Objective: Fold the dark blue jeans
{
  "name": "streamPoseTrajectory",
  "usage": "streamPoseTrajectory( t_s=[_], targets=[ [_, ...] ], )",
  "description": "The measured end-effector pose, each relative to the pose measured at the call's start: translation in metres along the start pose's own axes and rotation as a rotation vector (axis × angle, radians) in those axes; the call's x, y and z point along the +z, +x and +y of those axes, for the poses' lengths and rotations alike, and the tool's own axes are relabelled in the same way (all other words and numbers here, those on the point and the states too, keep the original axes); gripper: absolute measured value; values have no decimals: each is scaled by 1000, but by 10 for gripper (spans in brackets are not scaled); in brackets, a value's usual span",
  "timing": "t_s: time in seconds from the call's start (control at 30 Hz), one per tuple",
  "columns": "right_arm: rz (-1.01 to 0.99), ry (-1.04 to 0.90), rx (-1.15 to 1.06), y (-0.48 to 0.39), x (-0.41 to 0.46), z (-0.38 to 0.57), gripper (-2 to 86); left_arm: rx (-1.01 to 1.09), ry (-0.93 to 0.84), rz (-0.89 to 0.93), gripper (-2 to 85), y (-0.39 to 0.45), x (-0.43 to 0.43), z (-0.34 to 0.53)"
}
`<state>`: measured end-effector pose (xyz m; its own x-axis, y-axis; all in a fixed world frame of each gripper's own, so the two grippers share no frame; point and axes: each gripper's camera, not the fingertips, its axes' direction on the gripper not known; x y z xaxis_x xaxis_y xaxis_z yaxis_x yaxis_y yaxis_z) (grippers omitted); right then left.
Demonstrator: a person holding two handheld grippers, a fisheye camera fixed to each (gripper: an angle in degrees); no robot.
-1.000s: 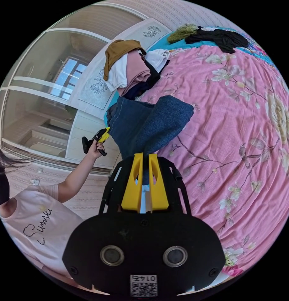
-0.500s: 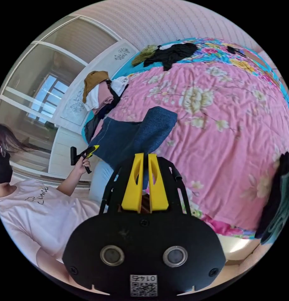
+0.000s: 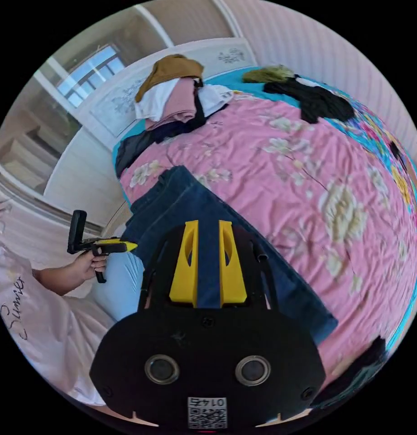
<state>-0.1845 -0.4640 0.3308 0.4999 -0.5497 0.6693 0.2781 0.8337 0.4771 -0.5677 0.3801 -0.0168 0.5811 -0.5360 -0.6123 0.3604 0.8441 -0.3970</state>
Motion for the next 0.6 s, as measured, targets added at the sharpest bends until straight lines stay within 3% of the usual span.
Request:
streamPoseTrajectory(
  t_s=[0.13, 0.2, 0.27, 0.6],
  targets=[
    [-22, -100, -88, -26, 56, -74, 113, -9, 3, 35, 42, -2, 5, 3],
    [-18, -215, -70, -25, 86, -102, 79, 20, -8, 32, 40, -1, 9, 5],
    [-138, -268, -82, -26, 91, -113, 32, 46, -15, 30, 38, 1, 12, 5],
    [-78, -217, -281, -78, 70, -137, 11, 31, 49, 60, -1, -10, 20, 15]
  ],
)
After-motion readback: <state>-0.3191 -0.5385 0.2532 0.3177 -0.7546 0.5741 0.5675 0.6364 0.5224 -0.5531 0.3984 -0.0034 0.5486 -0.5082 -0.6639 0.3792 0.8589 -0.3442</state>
